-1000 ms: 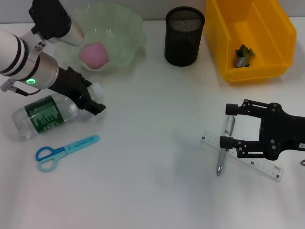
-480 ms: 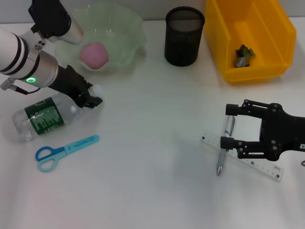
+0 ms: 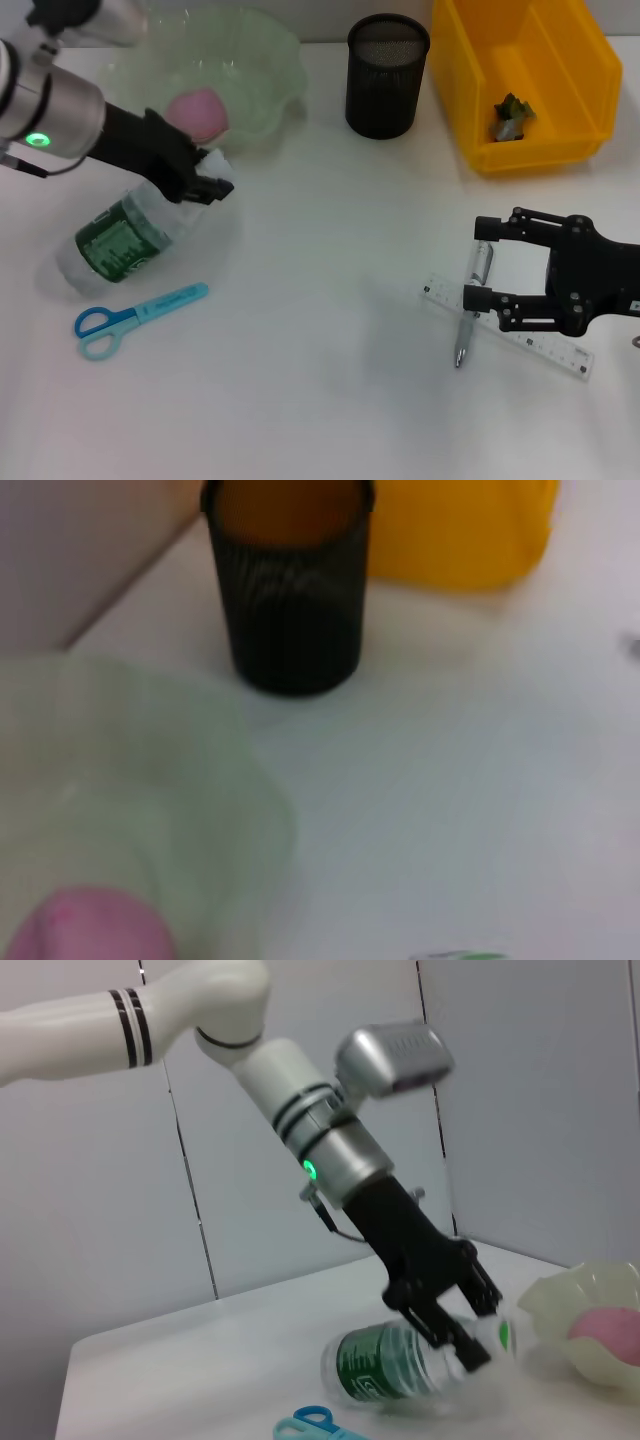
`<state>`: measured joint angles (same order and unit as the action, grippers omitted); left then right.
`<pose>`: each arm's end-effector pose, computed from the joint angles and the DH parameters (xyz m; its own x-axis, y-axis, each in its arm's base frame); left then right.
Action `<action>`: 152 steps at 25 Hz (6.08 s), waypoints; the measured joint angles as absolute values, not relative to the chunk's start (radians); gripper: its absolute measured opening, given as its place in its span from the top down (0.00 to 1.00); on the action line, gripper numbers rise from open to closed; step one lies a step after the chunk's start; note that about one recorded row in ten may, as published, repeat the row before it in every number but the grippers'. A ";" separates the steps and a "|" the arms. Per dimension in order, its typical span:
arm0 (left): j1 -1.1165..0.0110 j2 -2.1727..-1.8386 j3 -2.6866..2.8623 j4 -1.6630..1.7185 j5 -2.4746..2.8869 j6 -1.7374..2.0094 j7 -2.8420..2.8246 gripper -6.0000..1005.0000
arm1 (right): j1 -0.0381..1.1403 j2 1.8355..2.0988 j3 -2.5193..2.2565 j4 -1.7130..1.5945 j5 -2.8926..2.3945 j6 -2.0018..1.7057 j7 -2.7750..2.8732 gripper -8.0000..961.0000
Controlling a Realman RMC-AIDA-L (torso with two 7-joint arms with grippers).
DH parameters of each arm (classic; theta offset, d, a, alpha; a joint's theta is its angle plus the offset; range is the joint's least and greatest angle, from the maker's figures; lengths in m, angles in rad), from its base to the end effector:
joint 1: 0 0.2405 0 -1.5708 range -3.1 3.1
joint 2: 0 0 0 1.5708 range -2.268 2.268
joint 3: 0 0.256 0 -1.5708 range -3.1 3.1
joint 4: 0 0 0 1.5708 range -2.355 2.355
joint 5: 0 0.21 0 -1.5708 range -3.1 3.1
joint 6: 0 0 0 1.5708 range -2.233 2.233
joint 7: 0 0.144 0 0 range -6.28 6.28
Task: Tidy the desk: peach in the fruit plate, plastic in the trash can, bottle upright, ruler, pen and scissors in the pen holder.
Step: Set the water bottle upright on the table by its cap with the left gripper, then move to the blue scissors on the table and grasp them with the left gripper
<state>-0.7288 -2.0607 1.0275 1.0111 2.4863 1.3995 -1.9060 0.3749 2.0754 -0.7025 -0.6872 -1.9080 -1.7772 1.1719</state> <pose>-0.2035 0.4011 0.0147 0.9279 0.3597 -0.0981 0.3058 -0.8848 -0.3516 0.2788 0.2733 0.0122 0.7851 -0.1929 -0.5885 -0.3221 -0.9388 -0.1220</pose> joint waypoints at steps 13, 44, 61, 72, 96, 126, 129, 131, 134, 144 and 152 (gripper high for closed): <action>-0.685 -2.014 0.830 1.104 2.308 1.594 -1.856 0.54 | 0.373 2.075 -0.703 -0.685 -1.908 -1.783 1.172 0.13; -0.533 -1.995 0.633 0.925 2.005 1.449 -1.576 0.50 | 0.373 2.075 -0.694 -0.686 -1.897 -1.790 1.173 0.13; -0.518 -2.042 0.630 0.912 1.954 1.374 -1.504 0.48 | 0.371 2.072 -0.692 -0.681 -1.897 -1.790 1.171 0.13; -0.502 -2.055 0.630 0.909 1.946 1.326 -1.467 0.47 | 0.368 2.069 -0.692 -0.681 -1.897 -1.790 1.171 0.13; -0.487 -2.062 0.630 0.897 1.941 1.300 -1.439 0.44 | 0.368 2.069 -0.692 -0.680 -1.898 -1.790 1.173 0.13; -0.475 -2.063 0.637 0.868 1.893 1.282 -1.428 0.36 | 0.362 2.072 -0.692 -0.682 -1.898 -1.801 1.178 0.13; -0.475 -2.063 0.632 0.868 1.891 1.285 -1.428 0.24 | 0.360 2.072 -0.692 -0.682 -1.898 -1.802 1.178 0.13; -0.475 -2.063 0.629 0.870 1.884 1.285 -1.428 0.20 | 0.359 2.072 -0.692 -0.682 -1.898 -1.802 1.179 0.13; -0.453 -2.054 0.626 0.885 1.775 1.326 -1.431 0.20 | 0.359 2.071 -0.692 -0.680 -1.898 -1.803 1.178 0.13; -0.410 -1.965 0.649 0.901 1.538 1.860 -1.516 0.21 | 0.365 2.068 -0.681 -0.679 -1.898 -1.802 1.178 0.13; -0.455 -2.000 0.705 1.122 1.978 1.879 -1.725 0.21 | 0.370 2.068 -0.681 -0.684 -1.900 -1.796 1.178 0.13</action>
